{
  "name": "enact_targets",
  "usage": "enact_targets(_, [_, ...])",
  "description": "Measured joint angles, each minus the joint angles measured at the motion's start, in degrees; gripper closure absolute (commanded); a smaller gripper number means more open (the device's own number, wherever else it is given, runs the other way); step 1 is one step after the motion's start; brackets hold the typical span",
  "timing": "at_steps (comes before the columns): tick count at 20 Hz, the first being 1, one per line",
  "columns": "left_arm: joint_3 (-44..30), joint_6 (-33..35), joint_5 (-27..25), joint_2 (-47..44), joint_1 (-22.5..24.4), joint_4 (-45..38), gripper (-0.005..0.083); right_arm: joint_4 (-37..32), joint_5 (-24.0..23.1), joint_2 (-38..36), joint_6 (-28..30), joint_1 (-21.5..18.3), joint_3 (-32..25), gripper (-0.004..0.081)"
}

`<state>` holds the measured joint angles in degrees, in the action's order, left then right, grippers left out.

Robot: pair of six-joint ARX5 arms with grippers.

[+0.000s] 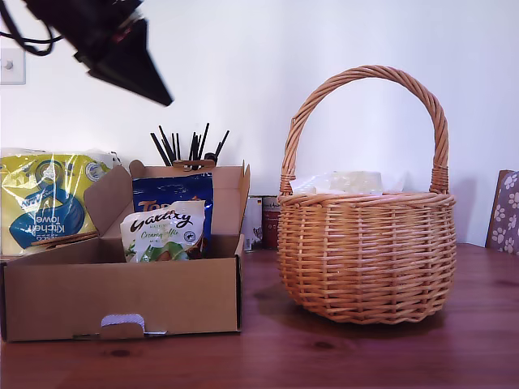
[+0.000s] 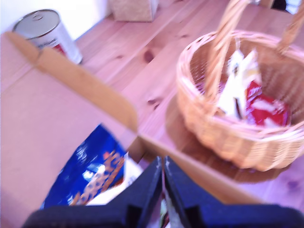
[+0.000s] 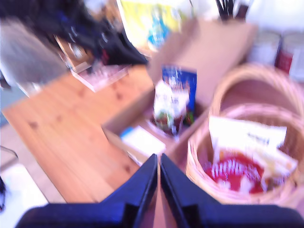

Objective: Move the bags of Easter eggs from the cardboard box on the left into the woven basket on the right side.

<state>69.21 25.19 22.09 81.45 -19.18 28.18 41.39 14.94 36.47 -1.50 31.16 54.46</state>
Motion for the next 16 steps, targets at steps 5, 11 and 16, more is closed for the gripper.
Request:
enact_targets(5, [0.0,4.9,0.0,0.0,4.2,2.7,0.0249,-2.6,-2.0,0.5,-0.1,2.7,-0.5,0.0782])
enact_targets(11, [0.0,8.3,-0.1,0.0,3.9,-4.1,-0.0007,-3.3,-2.0,0.9,-0.1,2.7,-0.5,0.0782])
enact_targets(16, [0.0,10.4,2.3,0.0,4.1,-7.7,-0.0007,-3.3,-2.0,3.5,0.0,2.7,-0.5,0.0782])
